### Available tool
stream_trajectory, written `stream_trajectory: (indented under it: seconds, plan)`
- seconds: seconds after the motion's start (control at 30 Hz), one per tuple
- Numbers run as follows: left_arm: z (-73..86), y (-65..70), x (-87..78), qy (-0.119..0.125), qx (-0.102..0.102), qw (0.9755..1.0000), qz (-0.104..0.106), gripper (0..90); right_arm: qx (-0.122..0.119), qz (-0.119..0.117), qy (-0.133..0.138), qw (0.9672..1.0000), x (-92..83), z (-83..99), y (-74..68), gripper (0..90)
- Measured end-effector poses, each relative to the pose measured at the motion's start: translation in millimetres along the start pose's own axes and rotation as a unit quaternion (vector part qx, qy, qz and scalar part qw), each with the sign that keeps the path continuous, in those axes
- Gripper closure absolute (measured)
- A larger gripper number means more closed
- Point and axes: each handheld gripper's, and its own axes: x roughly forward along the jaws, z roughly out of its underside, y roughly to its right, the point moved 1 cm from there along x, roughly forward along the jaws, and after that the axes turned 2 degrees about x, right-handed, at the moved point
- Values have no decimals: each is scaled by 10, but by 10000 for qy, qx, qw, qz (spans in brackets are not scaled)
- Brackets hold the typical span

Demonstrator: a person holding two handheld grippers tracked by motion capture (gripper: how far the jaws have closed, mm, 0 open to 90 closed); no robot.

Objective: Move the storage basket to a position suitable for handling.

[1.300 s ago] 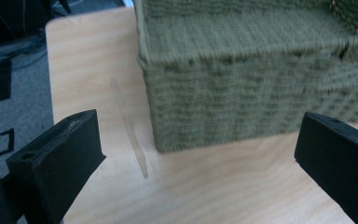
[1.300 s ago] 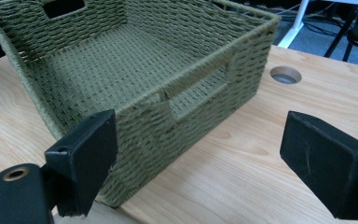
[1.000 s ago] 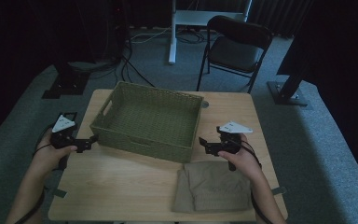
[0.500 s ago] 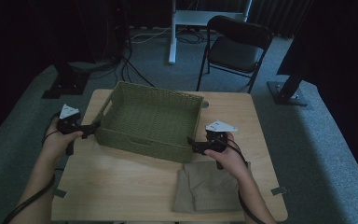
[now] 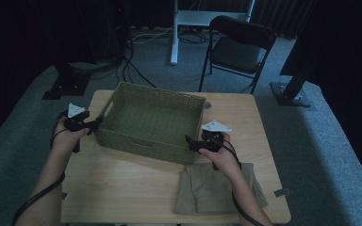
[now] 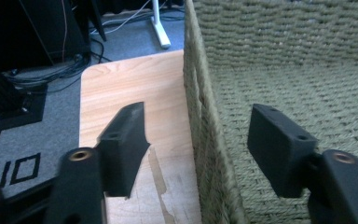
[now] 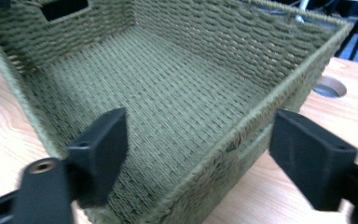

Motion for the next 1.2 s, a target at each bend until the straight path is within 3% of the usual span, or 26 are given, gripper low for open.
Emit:
stream_trajectory:
  seconds: [0.03, 0.07, 0.13, 0.23, 0.3, 0.37, 0.43, 0.57, 0.7, 1.03, 1.2]
  plan:
    - [26, 15, 26, -104, 114, 9999, 13, 488, 22, 79, -24, 10000, 15, 12, 3, 313]
    - [26, 15, 26, -104, 114, 9999, 13, 512, 17, 88, -16, 10000, 23, 14, 3, 329]
    - [40, 41, 43, -100, -64, 9998, 139, 529, 20, 100, -1, 9999, 33, 18, 0, 361]
    - [41, 66, 54, -96, -96, 9998, 160, 598, 4, 199, -47, 9998, 69, 37, -2, 376]
    - [36, 84, 62, -150, -190, 9996, 152, 647, -28, 315, -274, 9991, 96, 80, -5, 448]
    - [33, 99, 70, -173, -243, 9995, 107, 659, 135, 312, -269, 9991, 105, 97, -4, 439]
    - [31, 118, 77, -170, -230, 9996, 55, 713, 133, 359, -264, 9989, 104, 98, -8, 438]
    - [26, 160, 82, -210, -309, 9992, -153, 752, -113, 571, -372, 9976, 111, 72, -86, 504]
    - [41, 153, 72, -194, -421, 9987, -224, 812, -92, 669, -445, 9967, 134, 54, -89, 518]
    - [88, 206, 37, -103, -792, 9963, -324, 836, 236, 723, -445, 9961, 178, 37, -29, 572]
    - [89, 260, 12, -163, -714, 9966, -379, 839, 312, 712, -505, 9957, 183, 20, 17, 588]
